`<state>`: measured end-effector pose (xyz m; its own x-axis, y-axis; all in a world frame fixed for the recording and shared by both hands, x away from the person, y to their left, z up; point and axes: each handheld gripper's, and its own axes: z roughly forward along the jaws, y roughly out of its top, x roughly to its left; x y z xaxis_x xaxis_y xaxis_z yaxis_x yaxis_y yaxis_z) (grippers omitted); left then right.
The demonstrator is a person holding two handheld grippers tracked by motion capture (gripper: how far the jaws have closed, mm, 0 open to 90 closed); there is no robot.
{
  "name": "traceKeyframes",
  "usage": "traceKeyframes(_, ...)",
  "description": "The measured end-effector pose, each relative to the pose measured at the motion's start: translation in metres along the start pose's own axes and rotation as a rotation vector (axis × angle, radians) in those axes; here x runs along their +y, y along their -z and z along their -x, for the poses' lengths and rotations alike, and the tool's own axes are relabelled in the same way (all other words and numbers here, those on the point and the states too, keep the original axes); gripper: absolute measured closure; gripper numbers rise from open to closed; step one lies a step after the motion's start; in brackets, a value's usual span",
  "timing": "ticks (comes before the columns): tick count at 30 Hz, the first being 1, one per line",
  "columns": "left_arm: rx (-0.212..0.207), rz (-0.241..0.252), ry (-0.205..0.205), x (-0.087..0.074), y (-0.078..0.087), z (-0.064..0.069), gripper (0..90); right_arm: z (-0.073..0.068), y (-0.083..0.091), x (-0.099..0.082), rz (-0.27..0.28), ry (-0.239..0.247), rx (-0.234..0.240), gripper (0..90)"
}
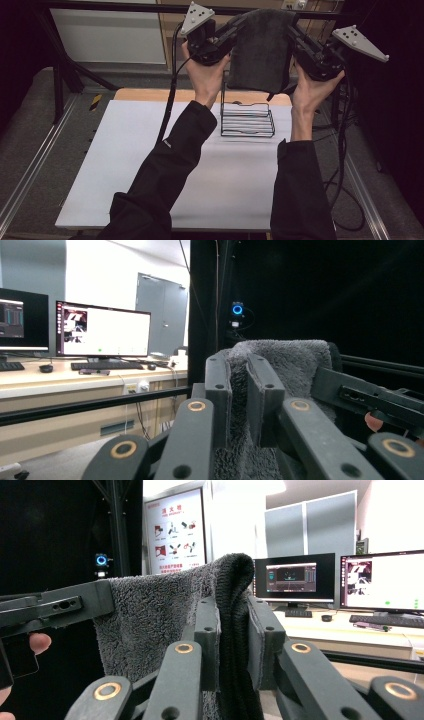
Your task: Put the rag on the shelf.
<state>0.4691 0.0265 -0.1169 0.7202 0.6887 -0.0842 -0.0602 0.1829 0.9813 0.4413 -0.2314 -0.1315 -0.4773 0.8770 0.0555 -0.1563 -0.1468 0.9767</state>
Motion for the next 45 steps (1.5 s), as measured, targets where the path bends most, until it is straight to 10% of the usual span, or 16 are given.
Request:
traceKeyframes(31, 0.005, 0.007, -0.064, 0.005, -0.042, -0.023, 80.3, 0.037, -0.059, 0.011, -0.008, 0.03, 0.007, 78.1)
traceKeyframes(45, 0.005, -0.07, -0.069, -0.021, -0.045, -0.034, 80.2, 0.054, -0.055, -0.02, -0.067, 0.0, 0.002, 78.0)
